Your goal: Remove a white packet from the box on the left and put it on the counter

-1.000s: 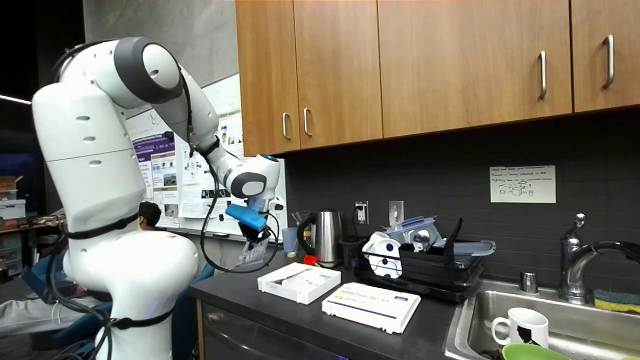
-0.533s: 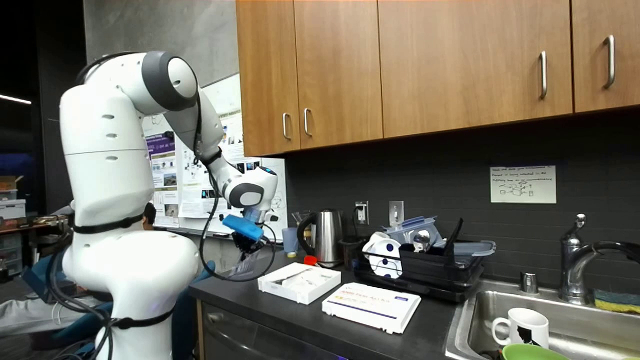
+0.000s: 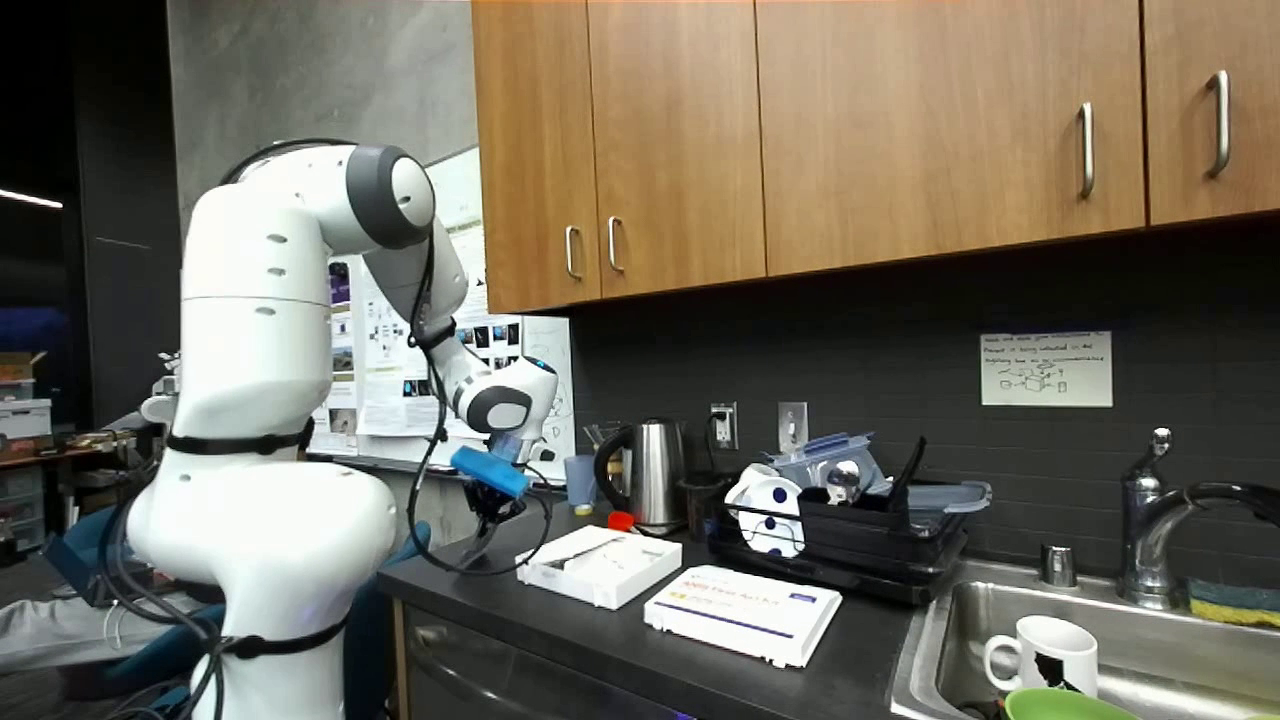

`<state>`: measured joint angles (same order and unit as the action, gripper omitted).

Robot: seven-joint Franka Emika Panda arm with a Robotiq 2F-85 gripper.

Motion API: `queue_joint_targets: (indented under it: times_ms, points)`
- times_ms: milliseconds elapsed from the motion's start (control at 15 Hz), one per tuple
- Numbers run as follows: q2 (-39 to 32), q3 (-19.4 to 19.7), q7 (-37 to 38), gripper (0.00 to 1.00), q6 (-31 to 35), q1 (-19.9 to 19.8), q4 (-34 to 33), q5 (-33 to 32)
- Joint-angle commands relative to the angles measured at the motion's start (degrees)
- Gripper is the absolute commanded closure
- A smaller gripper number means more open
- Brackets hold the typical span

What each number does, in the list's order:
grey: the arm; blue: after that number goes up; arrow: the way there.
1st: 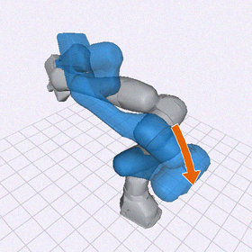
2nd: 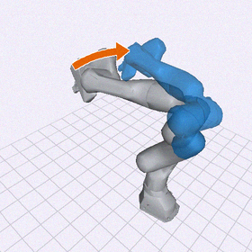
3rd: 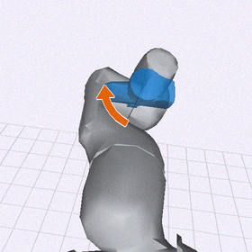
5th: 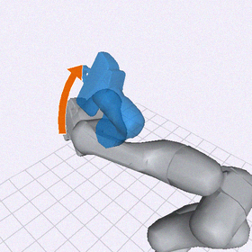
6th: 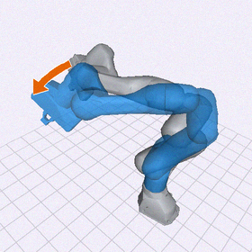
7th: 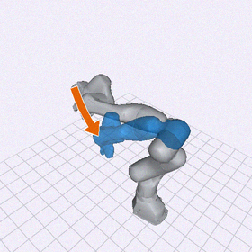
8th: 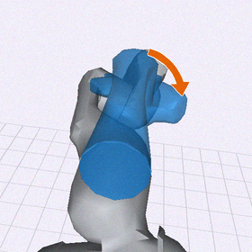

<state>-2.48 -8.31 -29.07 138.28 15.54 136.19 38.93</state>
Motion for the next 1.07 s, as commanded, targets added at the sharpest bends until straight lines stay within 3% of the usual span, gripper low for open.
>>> queue_joint_targets:
  times_ms: [0, 67, 133, 267, 400, 733, 1000]
  points:
    - [-3.6, -1.9, 0.3, 1.00, 0.5, -2.0, -3.0, -0.6]
    - [-4.1, -2.2, 0.7, 0.95, 0.7, -2.3, -3.4, -1.2]
    - [-4.5, -2.4, 1.1, 0.73, 1.1, -2.6, -3.6, -1.6]
    - [-4.6, -2.8, 1.3, 0.70, 1.7, -3.1, -3.6, -2.2]
    - [-4.6, -3.1, 1.7, 0.60, 2.1, -3.5, -3.5, -3.0]
    - [-3.6, -3.4, 5.4, 0.27, 4.9, -3.9, -2.5, -6.7]
    - [-1.5, -3.0, 12.4, 0.00, 8.9, -4.0, -0.8, -12.5]
